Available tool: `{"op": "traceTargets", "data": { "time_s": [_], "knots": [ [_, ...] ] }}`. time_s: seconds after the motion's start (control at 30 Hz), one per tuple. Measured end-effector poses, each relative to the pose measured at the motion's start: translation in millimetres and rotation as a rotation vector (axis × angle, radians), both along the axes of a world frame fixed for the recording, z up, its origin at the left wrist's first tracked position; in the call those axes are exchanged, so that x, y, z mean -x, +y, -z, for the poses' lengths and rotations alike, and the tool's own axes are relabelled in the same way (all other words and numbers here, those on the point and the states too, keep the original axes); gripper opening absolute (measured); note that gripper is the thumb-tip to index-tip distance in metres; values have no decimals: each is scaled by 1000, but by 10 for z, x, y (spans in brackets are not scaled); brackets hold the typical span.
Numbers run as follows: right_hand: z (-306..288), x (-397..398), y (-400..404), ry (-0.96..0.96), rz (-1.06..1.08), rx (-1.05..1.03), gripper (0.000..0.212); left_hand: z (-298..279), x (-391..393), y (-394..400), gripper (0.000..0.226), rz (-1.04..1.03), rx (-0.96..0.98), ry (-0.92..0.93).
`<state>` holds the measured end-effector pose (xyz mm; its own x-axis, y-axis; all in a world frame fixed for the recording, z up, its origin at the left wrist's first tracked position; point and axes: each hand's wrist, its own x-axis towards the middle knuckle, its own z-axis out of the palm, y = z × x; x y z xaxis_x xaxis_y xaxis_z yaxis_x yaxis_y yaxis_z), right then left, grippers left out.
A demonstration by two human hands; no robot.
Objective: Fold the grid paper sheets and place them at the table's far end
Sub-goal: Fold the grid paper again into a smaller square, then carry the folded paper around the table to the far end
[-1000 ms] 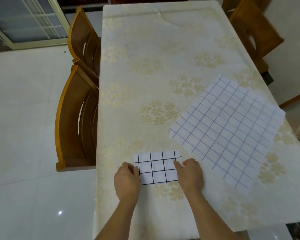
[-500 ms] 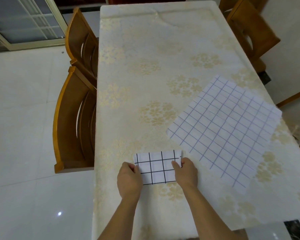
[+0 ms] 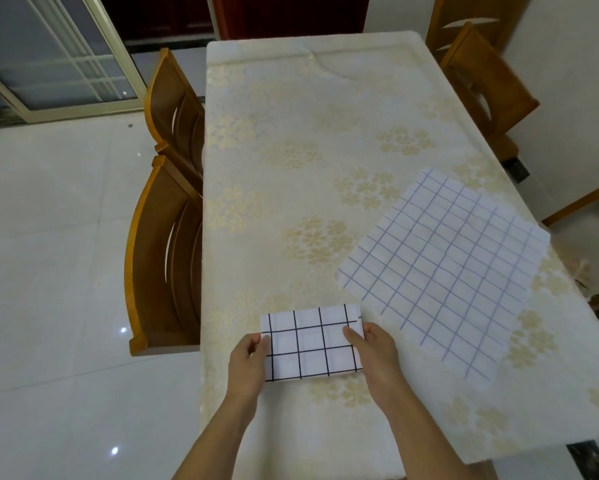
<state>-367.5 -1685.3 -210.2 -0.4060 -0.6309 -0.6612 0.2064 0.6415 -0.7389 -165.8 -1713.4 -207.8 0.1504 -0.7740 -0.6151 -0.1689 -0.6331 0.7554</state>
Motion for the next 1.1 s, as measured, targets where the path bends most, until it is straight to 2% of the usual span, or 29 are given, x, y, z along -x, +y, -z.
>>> {"op": "traceTargets", "data": {
  "time_s": [0.07, 0.17, 0.23, 0.33, 0.43, 0.53, 0.67, 0.83, 1.03, 1.1],
  "knots": [
    [-158, -63, 18, -29, 3, 74, 14, -89, -78, -29, 21, 4, 21, 30],
    [-434, -155, 49, -169, 1, 143, 22, -259, -199, -65, 22, -3, 75, 62],
    [-593, -213, 60, -261, 13, 134, 21, -370, -269, -82, 21, -15, 99, 93],
    [-742, -314, 53, -270, 2, 106, 17, -514, -380, -91, 17, -22, 116, 146],
    [-831, -474, 23, -165, -34, 128, 14, -639, -471, -93, 16, -19, 144, 152],
    [-818, -635, -11, 66, -74, 176, 17, -702, -560, -83, 18, 68, 226, 21],
    [-803, -827, -19, 253, -140, 224, 45, -727, -708, -96, 20, 109, 286, -46],
    [-833, -1014, 56, 446, -134, 269, 41, -670, -891, -104, 20, 159, 329, -78],
    [-915, -1103, 211, 498, -146, 279, 52, -648, -937, 27, 23, 203, 405, -112],
    [-942, -1084, 233, 520, -173, 284, 46, -692, -929, 92, 22, 176, 417, -114]
  ]
}}
